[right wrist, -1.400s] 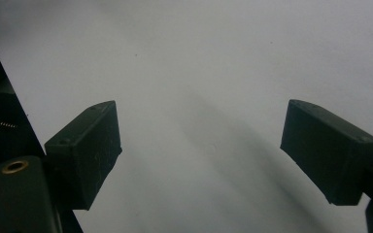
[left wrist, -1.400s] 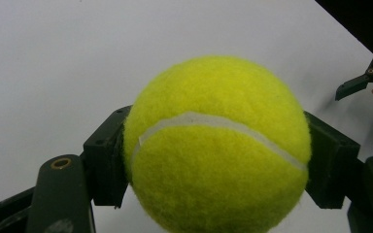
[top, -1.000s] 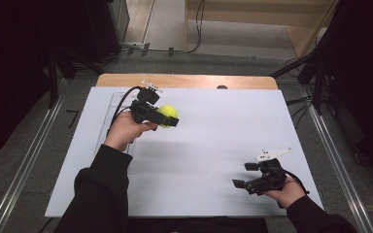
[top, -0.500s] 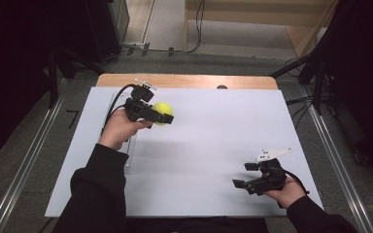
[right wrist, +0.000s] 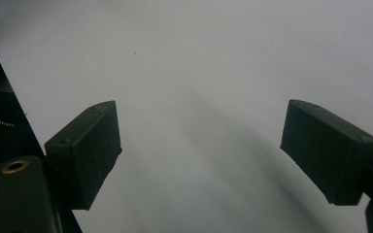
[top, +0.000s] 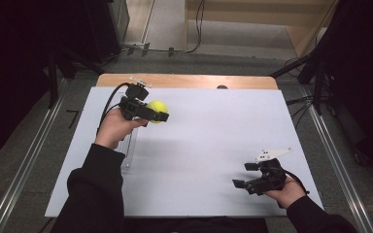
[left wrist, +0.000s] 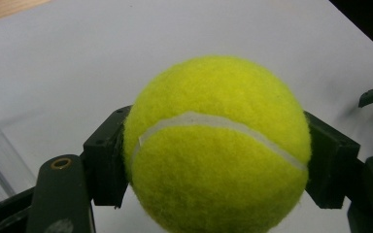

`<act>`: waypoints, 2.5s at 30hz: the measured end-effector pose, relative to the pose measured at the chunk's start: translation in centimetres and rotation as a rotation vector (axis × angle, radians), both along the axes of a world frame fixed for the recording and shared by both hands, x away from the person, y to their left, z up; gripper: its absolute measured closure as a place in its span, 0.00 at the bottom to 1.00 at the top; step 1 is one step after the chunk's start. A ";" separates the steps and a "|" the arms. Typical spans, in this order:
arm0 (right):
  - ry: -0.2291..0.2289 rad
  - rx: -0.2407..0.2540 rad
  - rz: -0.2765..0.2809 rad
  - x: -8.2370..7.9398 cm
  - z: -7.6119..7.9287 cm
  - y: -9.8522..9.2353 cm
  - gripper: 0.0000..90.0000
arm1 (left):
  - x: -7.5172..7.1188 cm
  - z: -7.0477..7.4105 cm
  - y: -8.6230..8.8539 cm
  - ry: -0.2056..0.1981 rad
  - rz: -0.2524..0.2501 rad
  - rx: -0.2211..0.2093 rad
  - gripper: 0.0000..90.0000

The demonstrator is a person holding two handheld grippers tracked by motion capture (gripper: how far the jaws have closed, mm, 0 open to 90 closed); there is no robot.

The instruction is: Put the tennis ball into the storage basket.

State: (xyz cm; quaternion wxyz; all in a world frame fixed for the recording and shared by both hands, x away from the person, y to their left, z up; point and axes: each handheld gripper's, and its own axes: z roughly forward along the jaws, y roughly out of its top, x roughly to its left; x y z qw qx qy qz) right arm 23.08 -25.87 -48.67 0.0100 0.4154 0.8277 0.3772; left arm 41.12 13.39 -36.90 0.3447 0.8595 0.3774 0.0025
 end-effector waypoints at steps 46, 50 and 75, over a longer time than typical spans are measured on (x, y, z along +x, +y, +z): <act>0.003 -0.001 0.004 0.1 0.0 0.0 0.14 | 0.7 0.4 4.8 -0.029 0.163 0.023 0.29; 0.003 -0.001 0.003 0.1 0.0 0.1 0.14 | 0.8 0.4 5.2 -0.030 0.183 0.032 0.29; 0.001 -0.006 0.008 0.1 0.0 0.1 0.14 | 1.2 -0.1 7.7 -0.048 0.296 0.042 0.29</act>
